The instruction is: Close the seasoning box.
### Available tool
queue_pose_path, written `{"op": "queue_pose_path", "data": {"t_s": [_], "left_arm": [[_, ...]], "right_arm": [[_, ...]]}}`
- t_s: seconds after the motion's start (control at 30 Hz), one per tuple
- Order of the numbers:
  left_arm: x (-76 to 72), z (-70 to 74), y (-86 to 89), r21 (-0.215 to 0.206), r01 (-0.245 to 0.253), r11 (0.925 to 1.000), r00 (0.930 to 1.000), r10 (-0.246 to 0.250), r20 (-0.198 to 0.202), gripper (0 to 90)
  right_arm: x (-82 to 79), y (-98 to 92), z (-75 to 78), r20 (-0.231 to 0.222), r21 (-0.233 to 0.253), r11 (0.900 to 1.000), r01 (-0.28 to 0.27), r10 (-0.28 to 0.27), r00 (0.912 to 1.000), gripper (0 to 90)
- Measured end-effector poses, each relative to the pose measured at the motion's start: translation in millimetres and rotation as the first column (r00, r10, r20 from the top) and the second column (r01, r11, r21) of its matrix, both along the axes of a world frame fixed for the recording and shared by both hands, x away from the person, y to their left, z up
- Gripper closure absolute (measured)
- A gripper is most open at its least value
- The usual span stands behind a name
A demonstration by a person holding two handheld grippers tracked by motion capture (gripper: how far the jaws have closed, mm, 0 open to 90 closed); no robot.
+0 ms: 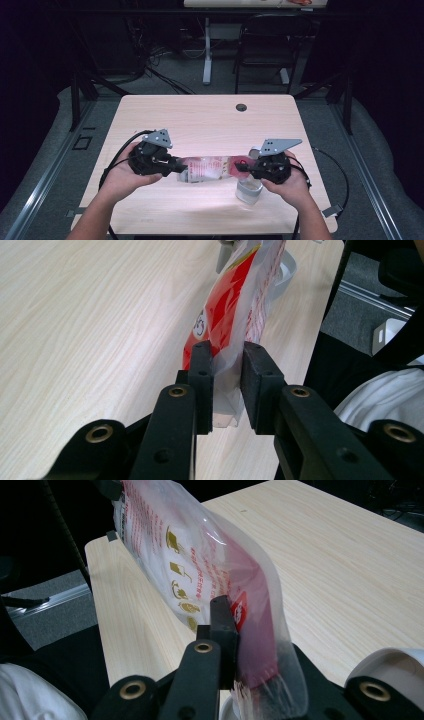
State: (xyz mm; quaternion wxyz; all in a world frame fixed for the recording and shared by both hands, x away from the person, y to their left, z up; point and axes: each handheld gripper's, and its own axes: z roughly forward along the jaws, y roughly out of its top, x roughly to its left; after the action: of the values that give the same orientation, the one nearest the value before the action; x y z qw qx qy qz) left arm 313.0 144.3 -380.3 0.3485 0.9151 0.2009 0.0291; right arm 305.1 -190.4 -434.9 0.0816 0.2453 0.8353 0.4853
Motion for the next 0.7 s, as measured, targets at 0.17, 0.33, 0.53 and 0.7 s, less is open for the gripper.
{"op": "queue_pose_path", "data": {"t_s": [0.17,0.33,0.53,0.7], "left_arm": [[0.5,3.1,-2.1,0.005,0.003,1.0000,1.0000,-0.003,0.004,76.2],[1.1,6.4,-4.7,0.008,0.005,1.0000,0.9999,-0.005,0.010,76.4],[1.9,8.8,-6.4,0.007,0.008,0.9999,0.9999,-0.008,0.011,76.5],[2.2,10.7,-7.6,0.008,0.011,0.9999,0.9998,-0.011,0.017,76.5]], "right_arm": [[0.1,-1.1,-0.1,-0.003,0.002,1.000,0.000,0.000,1.0000,88.5],[0.4,-3.0,-0.3,-0.003,0.001,1.000,0.002,-0.002,1.0000,88.6],[1.3,-5.7,-1.5,-0.006,0.010,1.000,-0.006,0.006,1.0000,88.7],[1.7,-7.5,-1.8,-0.006,0.007,1.000,-0.007,0.007,1.0000,88.8]]}}
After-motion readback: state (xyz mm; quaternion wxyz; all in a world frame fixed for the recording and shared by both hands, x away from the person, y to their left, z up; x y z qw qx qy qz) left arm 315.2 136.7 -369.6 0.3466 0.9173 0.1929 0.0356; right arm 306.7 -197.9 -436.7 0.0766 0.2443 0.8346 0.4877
